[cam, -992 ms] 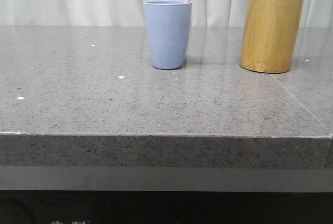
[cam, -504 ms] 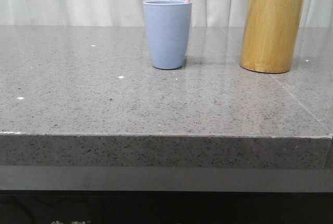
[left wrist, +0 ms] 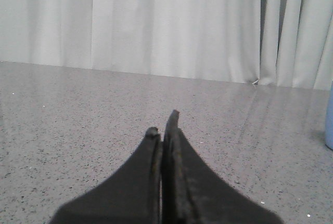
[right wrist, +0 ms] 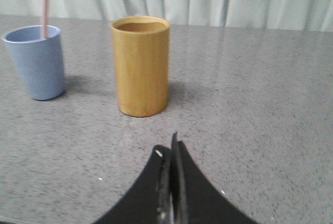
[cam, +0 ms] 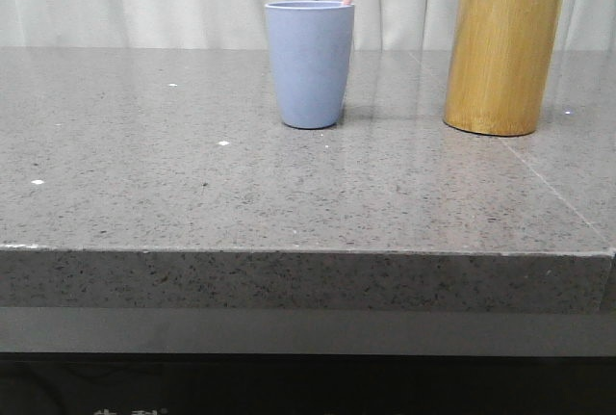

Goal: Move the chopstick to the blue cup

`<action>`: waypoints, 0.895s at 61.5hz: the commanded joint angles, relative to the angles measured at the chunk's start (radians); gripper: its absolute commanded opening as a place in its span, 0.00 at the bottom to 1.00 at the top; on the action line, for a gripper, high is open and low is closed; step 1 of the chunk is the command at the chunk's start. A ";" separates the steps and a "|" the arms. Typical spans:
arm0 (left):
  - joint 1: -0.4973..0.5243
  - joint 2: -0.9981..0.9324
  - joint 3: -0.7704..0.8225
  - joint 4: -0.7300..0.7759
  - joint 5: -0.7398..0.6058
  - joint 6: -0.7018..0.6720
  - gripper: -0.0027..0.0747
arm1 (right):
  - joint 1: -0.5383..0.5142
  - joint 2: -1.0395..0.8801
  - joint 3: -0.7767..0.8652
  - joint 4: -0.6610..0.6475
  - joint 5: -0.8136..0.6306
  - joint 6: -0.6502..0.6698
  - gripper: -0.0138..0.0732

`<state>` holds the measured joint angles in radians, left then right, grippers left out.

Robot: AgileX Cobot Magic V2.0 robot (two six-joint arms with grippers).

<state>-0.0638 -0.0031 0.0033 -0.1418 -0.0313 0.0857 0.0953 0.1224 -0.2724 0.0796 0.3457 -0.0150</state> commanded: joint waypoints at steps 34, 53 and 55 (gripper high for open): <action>0.001 -0.023 0.014 -0.009 -0.073 -0.001 0.01 | -0.072 -0.153 0.295 -0.011 -0.387 -0.008 0.08; 0.001 -0.023 0.014 -0.009 -0.073 -0.001 0.01 | -0.096 -0.153 0.295 -0.011 -0.387 -0.008 0.08; 0.001 -0.023 0.014 -0.009 -0.073 -0.001 0.01 | -0.096 -0.153 0.295 -0.011 -0.387 -0.008 0.08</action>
<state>-0.0638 -0.0031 0.0033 -0.1418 -0.0304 0.0857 0.0042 -0.0099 0.0259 0.0796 0.0450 -0.0167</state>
